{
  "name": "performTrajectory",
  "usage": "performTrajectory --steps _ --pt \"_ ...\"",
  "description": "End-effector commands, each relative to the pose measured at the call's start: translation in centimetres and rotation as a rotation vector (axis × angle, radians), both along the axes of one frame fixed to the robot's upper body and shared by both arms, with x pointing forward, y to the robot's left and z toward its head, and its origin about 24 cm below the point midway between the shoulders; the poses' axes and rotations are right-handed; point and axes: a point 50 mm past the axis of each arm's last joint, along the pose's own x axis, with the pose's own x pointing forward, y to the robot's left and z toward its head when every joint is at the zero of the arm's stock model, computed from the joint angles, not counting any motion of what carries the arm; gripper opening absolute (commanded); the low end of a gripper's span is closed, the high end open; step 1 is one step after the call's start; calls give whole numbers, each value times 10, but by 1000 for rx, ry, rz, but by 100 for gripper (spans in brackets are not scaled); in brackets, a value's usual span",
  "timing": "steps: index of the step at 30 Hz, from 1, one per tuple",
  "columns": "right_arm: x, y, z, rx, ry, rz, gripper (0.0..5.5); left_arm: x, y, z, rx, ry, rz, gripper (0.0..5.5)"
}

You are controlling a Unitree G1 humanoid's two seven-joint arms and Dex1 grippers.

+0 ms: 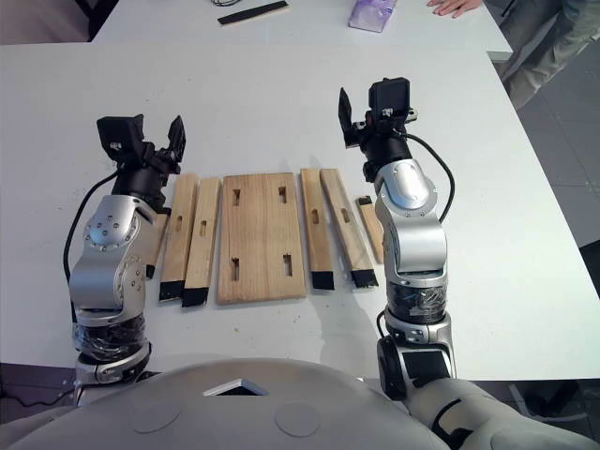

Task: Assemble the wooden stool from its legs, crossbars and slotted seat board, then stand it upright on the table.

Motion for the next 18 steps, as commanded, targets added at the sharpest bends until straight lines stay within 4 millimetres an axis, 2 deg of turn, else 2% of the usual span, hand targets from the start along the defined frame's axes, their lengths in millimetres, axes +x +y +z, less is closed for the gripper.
performTrajectory --steps 1,3,6,10,18 --pt "-9 8 -33 -5 50 -7 354 -8 -2 -30 11 62 16 317" --pt "-10 9 -47 -6 57 -9 354 -8 -1 -41 12 70 16 317" --pt "-4 4 -57 -6 49 -12 354 -4 6 -51 15 66 17 317" --pt "1 0 -60 -6 34 -7 354 -1 10 -56 15 51 22 317" --pt "1 0 -61 -17 39 18 354 -2 6 -58 14 37 12 317"
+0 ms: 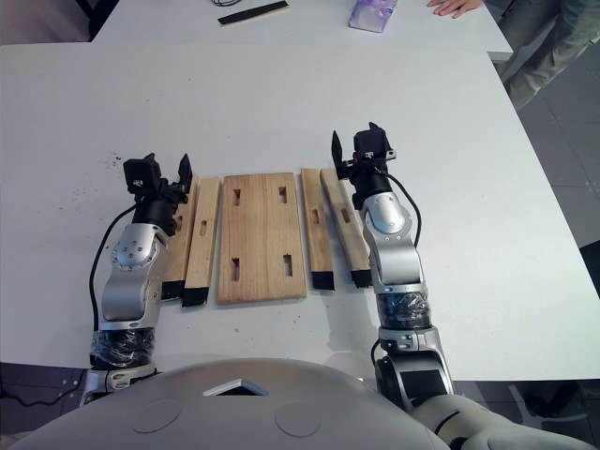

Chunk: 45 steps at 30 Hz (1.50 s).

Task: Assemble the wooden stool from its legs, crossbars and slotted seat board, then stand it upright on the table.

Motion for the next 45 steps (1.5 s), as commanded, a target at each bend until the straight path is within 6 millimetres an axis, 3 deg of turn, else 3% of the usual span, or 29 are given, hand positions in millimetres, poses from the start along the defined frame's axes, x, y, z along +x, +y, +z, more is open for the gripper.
performTrajectory --steps 1,9,37,40,43,45 --pt "0 0 3 2 -10 11 354 1 -3 1 0 -3 -14 317" --pt "-1 4 -3 3 8 23 354 0 -4 -2 1 -2 -25 317" --pt "-5 12 13 -18 3 51 354 -2 -11 14 0 15 -39 317" --pt "-7 9 15 -15 -6 28 354 -22 -6 15 0 82 -25 317" --pt "-14 3 11 -18 6 2 354 -58 -2 15 3 199 -1 317" --pt "-28 3 -10 -21 35 -17 354 -83 2 2 18 292 -3 317"
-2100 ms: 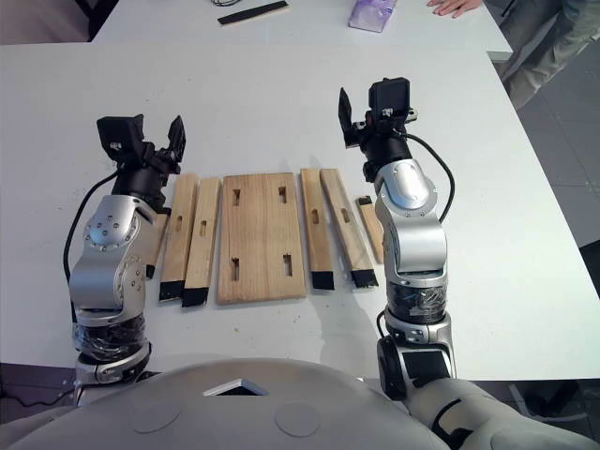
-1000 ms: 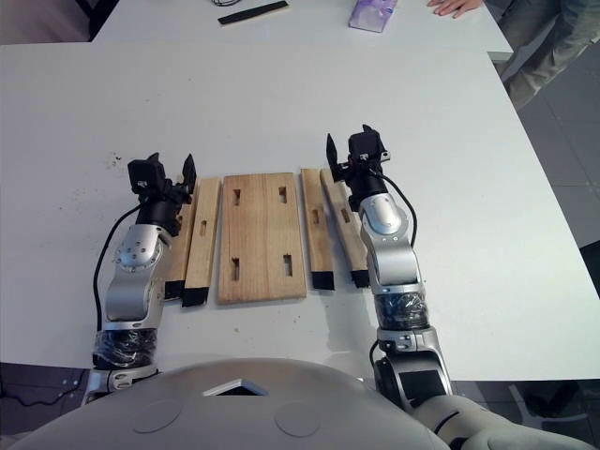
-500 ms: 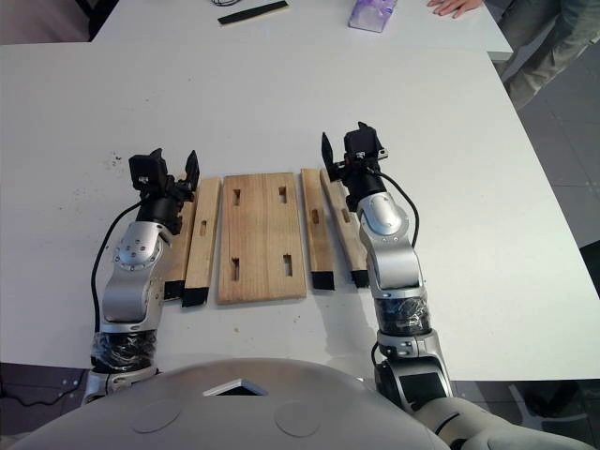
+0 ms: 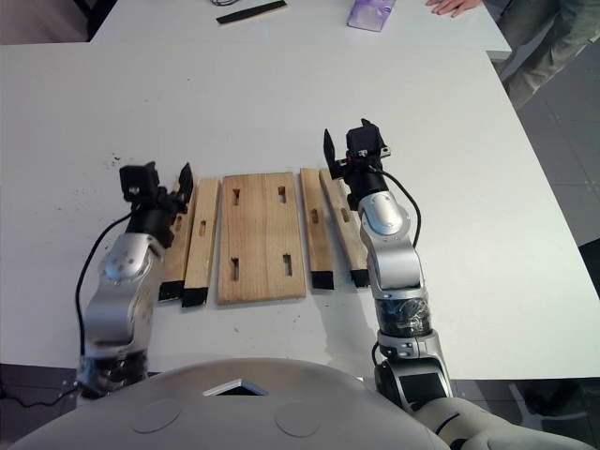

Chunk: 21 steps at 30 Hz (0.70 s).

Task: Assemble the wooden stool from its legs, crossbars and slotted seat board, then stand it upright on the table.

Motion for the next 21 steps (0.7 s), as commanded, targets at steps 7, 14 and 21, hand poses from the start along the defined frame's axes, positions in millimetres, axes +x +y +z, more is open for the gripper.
performTrajectory --steps 7,14,21 --pt "-26 -12 -27 -13 50 -77 354 -68 40 -31 118 350 -46 317" --pt "-26 -11 -10 -14 51 -79 354 -62 57 -17 139 297 -94 317" --pt "-31 -4 -6 -11 60 -73 354 -55 51 -8 123 293 -118 317"
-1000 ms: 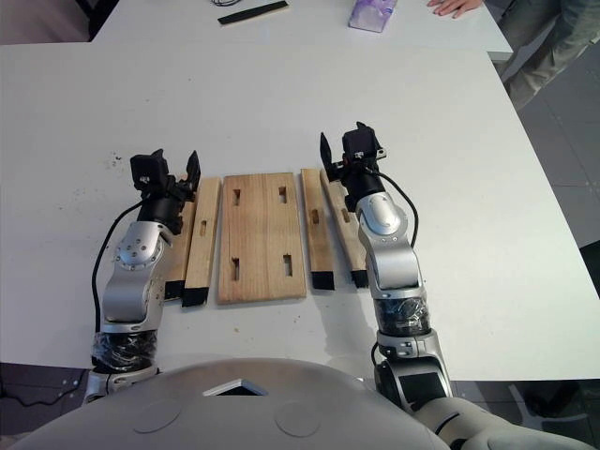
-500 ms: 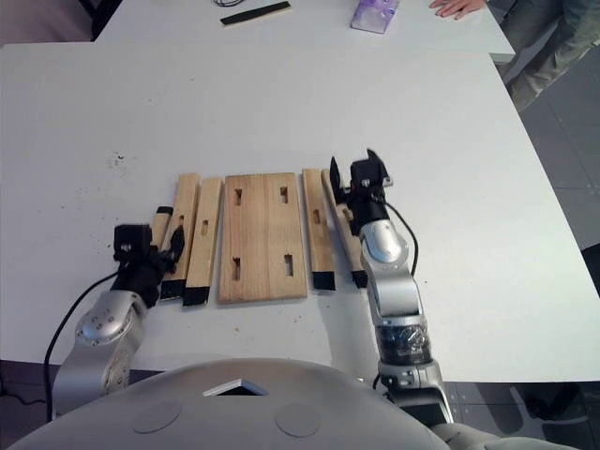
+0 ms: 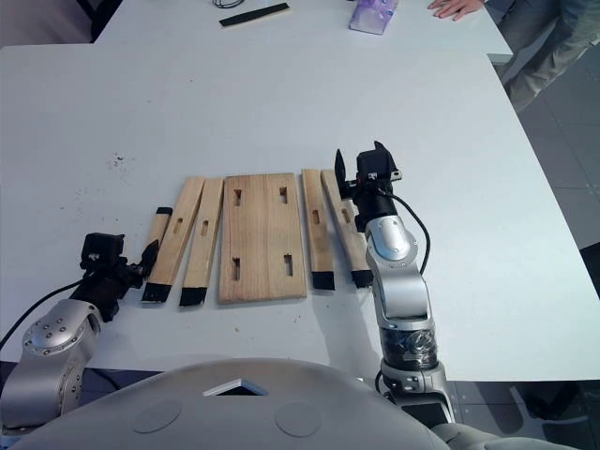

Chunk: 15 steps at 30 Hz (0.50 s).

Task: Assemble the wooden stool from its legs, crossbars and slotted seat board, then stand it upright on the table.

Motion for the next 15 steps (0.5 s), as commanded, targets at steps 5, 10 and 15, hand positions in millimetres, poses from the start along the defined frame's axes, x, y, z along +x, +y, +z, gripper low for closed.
performTrajectory --steps 5,10,15 --pt "-3 3 2 -7 14 -3 354 -1 -4 -7 -21 105 -19 317" --pt "-3 4 1 -8 19 -6 354 0 -9 -11 -45 149 -30 317" --pt "-3 3 0 -8 19 -13 354 10 -20 4 -140 50 -65 317"
